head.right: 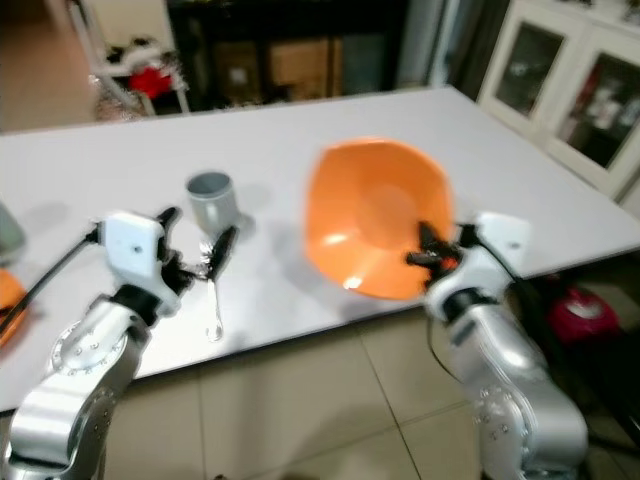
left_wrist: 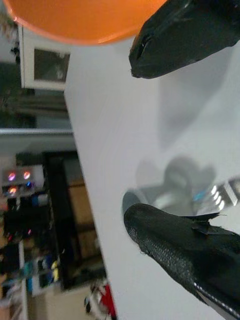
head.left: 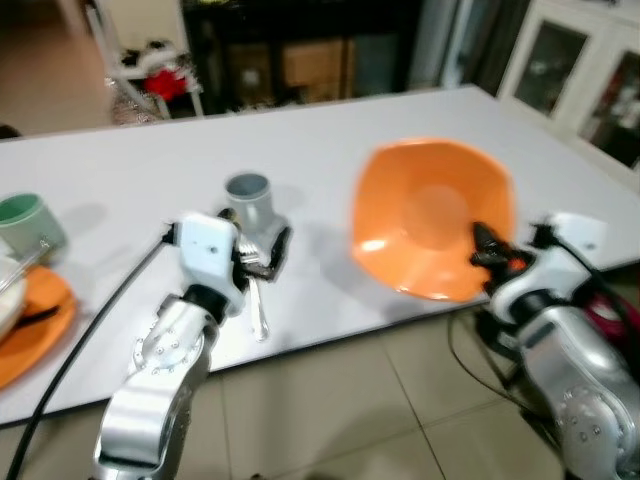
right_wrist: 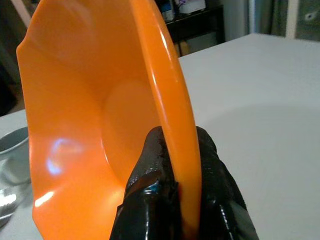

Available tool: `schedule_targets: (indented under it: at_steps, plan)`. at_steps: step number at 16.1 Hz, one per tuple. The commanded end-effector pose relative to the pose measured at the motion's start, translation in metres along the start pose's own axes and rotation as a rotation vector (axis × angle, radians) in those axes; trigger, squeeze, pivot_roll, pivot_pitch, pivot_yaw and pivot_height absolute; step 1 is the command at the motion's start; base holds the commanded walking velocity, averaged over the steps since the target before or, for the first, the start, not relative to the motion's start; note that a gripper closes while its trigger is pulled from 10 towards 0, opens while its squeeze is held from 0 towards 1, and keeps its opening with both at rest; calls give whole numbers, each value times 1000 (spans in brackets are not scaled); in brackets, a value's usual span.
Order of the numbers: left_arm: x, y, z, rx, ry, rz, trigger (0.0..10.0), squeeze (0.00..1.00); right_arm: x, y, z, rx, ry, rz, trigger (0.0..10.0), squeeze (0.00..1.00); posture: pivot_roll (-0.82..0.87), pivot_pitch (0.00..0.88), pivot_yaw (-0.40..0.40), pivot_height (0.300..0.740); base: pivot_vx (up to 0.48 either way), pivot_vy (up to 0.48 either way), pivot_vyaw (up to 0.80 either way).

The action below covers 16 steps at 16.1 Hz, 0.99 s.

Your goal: Setting the table

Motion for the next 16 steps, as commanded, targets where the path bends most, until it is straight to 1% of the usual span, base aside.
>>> schedule_targets:
  at_steps: [1,5,10,14,16]
  plan:
    - [9,1,-2,-1,27,14,10000,0,16,7,2,-37,70,9,10000,0,95,0,2,740,337,0,0]
    - [10,1,-3,-2,32,17,10000,0,17,7,4,-36,78,7,10000,0,95,0,2,740,341,0,0]
    - [12,1,-5,1,45,22,10000,0,16,9,11,-37,88,3,10000,0,123,0,-14,740,338,0,0]
    - [16,4,-7,-9,56,31,10000,0,14,10,18,-19,92,23,10000,0,141,0,-18,740,335,0,0]
    - [16,8,-7,-36,48,23,10000,0,15,6,22,22,113,36,10000,0,144,0,-18,740,0,0,0]
Point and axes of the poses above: a point about 5 cm out from each wrist's last joint towards the gripper, its own z axis pointing out of the wrist towards the gripper, its own y axis along the axis of the wrist's last joint, x = y × z, the point moved 3 cm from there along z, pointing out of the wrist towards the gripper, and after that the axes turned 7 degrees about z, right-handed, at the moved point
